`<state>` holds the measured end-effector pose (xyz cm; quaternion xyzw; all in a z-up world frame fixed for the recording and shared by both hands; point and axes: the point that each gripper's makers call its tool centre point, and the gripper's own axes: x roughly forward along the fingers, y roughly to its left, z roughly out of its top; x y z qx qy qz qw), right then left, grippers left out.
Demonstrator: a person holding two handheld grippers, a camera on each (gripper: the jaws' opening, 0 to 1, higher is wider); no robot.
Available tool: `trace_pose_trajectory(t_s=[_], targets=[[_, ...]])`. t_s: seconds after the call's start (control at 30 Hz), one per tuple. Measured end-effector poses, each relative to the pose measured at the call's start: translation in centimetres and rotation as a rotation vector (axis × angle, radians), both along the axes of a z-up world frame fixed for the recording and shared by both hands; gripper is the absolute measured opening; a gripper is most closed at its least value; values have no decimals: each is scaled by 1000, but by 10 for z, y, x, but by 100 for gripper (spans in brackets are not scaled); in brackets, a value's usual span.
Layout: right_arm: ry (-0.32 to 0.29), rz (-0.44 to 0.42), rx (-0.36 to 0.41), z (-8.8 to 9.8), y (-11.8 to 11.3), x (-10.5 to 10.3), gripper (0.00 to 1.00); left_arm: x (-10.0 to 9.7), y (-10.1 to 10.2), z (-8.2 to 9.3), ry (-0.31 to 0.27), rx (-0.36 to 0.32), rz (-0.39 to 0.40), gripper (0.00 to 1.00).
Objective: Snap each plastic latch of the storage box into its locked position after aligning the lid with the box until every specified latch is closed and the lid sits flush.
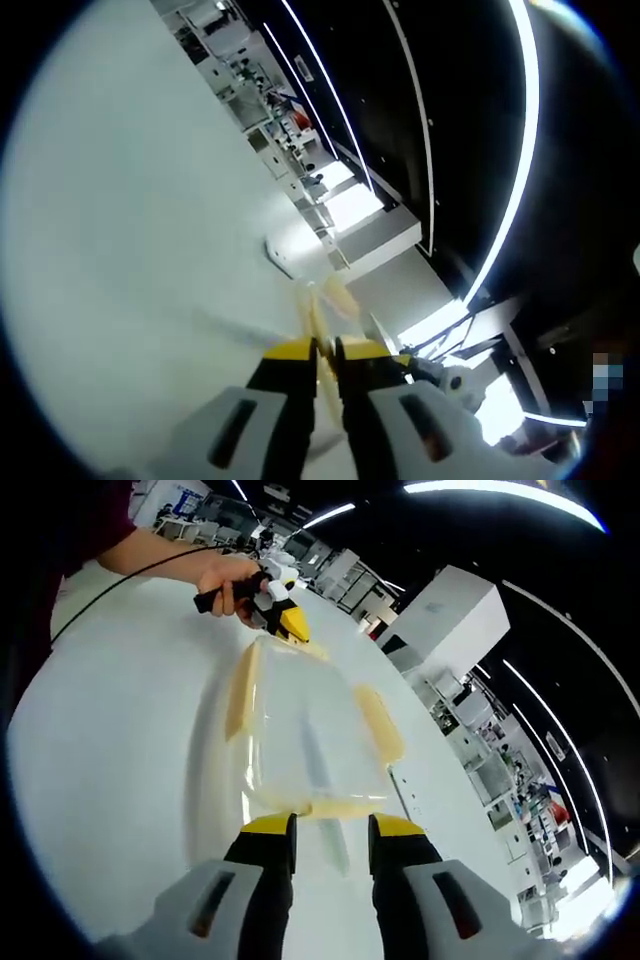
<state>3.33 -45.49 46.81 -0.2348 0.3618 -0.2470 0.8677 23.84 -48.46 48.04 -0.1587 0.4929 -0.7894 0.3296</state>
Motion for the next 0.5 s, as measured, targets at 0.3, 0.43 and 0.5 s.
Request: trace_pose_trajectory(t_s=[0.3,0.43,0.5], targets=[[-28,-26,-43,-1,0,0,22,1,-1,-2,-12,-1,-25,6],[-10,-15,-108,-1,4,2,16,3,-4,-3,-21,-4,-33,6],[1,-18,-131,0,4,2,15,3,-3,-4,-21,-5,-37,6]])
